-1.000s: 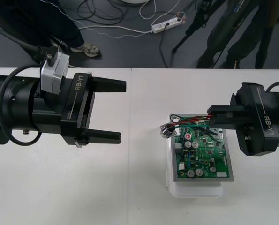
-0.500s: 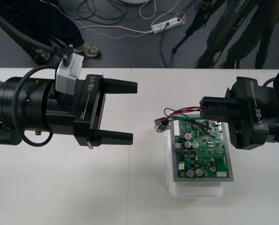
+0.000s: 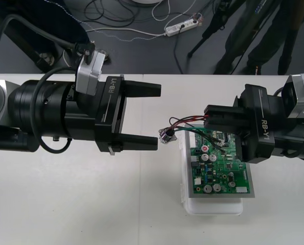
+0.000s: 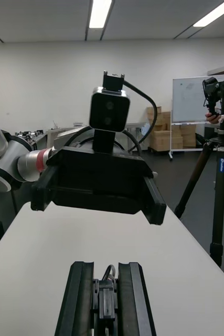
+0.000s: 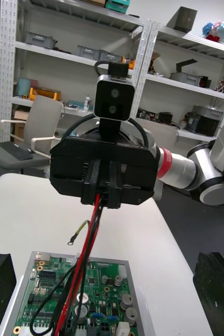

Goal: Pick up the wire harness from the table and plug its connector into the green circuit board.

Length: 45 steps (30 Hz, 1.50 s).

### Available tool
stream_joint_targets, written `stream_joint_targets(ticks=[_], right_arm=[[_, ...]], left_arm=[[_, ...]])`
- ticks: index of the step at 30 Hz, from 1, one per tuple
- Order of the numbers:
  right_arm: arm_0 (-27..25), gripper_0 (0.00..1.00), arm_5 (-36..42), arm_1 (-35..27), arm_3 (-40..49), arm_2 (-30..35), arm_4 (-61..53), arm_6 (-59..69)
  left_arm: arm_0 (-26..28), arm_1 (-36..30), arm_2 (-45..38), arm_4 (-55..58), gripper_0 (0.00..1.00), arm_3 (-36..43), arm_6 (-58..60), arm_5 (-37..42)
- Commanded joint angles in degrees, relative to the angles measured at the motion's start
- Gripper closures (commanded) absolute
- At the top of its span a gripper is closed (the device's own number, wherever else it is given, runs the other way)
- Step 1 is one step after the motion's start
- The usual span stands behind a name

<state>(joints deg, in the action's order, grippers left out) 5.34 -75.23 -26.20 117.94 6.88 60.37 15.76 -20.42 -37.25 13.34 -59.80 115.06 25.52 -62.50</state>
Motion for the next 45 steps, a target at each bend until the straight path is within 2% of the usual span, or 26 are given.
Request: stream_joint_targets(ticks=[1, 26, 45], right_arm=[[-0.5, 1.0, 0.5, 0.9, 3.2, -1.2, 0.1, 2.4], [1.2, 1.0, 1.8, 1.6, 5.5, -3.0, 1.2, 3.9], [1.2, 1.0, 1.7, 1.8, 5.4, -3.7, 2.3, 4.1]], left_arm=[[-3.7, 1.3, 1.8, -0.6, 0.0, -1.2, -3.2, 2.7], [-8.7, 4.4, 4.8, -3.2, 0.0, -3.0, -3.6, 2.9], [-9.8, 4.3, 6.8, -3.0, 0.0, -3.0, -4.2, 3.5]])
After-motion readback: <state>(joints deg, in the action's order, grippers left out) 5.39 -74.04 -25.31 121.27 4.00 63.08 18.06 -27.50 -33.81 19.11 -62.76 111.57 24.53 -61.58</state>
